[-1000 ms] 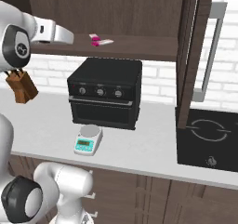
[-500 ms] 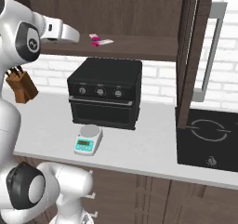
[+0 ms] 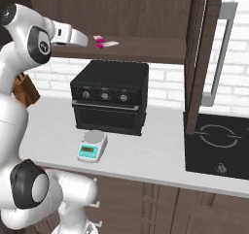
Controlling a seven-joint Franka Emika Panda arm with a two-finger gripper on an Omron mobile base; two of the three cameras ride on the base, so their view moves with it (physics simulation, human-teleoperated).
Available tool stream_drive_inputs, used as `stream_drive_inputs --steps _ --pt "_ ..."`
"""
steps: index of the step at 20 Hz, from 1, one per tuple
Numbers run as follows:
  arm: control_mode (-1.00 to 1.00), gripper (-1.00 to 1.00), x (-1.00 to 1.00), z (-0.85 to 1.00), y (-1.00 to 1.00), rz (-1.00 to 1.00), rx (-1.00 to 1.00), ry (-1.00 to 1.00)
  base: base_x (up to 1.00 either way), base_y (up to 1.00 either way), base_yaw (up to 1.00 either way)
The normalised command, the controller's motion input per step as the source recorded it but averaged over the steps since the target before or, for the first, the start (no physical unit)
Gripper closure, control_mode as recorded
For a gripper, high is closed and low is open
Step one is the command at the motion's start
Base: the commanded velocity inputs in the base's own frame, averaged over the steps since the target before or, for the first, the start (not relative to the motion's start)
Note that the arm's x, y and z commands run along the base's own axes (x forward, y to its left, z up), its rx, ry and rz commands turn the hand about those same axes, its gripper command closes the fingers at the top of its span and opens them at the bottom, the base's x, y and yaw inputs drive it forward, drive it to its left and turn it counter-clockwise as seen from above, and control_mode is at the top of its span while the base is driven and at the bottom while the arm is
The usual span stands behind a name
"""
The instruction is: Pick the bar and place it on the digital scale for weighing, and close the cabinet.
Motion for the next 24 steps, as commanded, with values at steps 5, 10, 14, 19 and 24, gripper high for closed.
stream_drive_inputs --steps 5,10,14,19,24 --pt "-1.00 -1.00 0.49 -0.13 0.00 -0.05 0.00 0.01 0.00 0.00 0.00" --pt "-1.00 -1.00 0.49 -0.07 0.00 -0.01 0.03 0.00 0.00 0.00 0.00" --pt "-1.00 -1.00 0.60 -0.03 0.00 0.00 0.01 0.03 0.00 0.00 0.00" --pt "-1.00 -1.00 0.50 -0.14 0.00 0.00 0.03 0.02 0.00 0.00 0.00" --pt "-1.00 -1.00 0.49 -0.15 0.00 0.00 0.00 0.02 0.00 0.00 0.00"
